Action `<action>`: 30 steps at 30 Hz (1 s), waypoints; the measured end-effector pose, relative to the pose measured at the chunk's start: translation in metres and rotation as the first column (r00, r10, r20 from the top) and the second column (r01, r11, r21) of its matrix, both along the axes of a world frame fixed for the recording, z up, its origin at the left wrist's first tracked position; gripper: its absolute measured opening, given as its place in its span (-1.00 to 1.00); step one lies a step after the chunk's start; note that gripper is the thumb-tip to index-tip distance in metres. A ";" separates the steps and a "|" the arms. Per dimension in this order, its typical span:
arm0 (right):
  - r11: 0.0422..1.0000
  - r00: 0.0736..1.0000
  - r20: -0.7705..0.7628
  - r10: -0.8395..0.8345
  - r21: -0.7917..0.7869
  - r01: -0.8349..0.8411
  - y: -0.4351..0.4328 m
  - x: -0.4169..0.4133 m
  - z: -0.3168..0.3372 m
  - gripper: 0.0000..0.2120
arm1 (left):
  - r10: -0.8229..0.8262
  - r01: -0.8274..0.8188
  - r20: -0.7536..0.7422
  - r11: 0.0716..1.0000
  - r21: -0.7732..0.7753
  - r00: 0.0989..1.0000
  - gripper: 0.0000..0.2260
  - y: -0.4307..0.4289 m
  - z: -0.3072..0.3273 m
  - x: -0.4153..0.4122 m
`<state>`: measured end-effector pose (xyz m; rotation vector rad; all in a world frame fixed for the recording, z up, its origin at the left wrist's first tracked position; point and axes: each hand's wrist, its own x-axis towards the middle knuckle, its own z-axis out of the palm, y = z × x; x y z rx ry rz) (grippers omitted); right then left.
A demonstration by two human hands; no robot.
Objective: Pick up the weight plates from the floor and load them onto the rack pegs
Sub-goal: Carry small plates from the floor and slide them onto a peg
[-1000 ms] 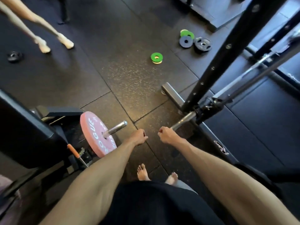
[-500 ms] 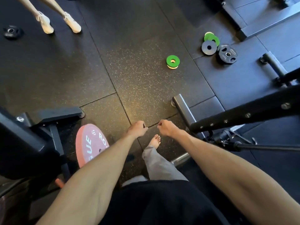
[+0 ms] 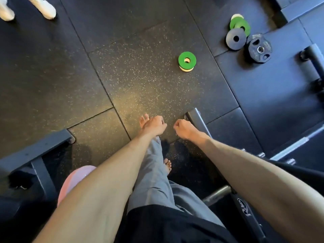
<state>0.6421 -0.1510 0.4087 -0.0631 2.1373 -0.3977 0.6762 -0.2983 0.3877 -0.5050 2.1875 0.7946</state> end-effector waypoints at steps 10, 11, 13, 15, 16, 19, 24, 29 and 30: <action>0.971 0.970 0.046 -0.239 0.011 0.238 -0.042 -0.183 -0.082 -0.71 | -0.145 0.140 0.127 0.989 0.050 0.981 -0.82 -0.060 -0.067 -0.213; 0.962 0.961 0.044 -0.274 0.003 0.275 -0.046 -0.201 -0.090 -0.71 | -0.164 0.160 0.123 0.986 0.038 0.979 -0.80 -0.065 -0.076 -0.234; 0.942 0.942 0.029 -0.333 -0.014 0.334 -0.050 -0.236 -0.109 -0.71 | -0.191 0.191 0.118 0.982 0.011 0.974 -0.78 -0.071 -0.095 -0.275; 0.920 0.920 0.006 -0.391 -0.022 0.391 -0.053 -0.268 -0.128 -0.70 | -0.231 0.234 0.124 0.972 -0.009 0.965 -0.79 -0.073 -0.113 -0.314; 0.905 0.905 -0.006 -0.425 -0.030 0.425 -0.053 -0.283 -0.138 -0.69 | -0.245 0.248 0.130 0.969 -0.014 0.961 -0.79 -0.073 -0.122 -0.333; 0.865 0.865 -0.023 -0.501 -0.048 0.500 -0.051 -0.334 -0.168 -0.68 | -0.284 0.290 0.131 0.957 -0.025 0.950 -0.78 -0.066 -0.153 -0.390; 0.801 0.801 -0.011 -0.598 -0.012 0.598 -0.034 -0.412 -0.253 -0.72 | -0.357 0.361 0.114 0.932 -0.015 0.927 -0.75 -0.041 -0.214 -0.482; 0.672 0.672 0.023 -0.740 0.067 0.737 -0.018 -0.473 -0.354 -0.72 | -0.478 0.481 0.124 0.877 0.010 0.869 -0.69 -0.005 -0.291 -0.555; 0.643 0.642 0.033 -0.766 0.083 0.762 -0.014 -0.482 -0.374 -0.71 | -0.516 0.517 0.122 0.856 0.025 0.848 -0.68 0.004 -0.305 -0.564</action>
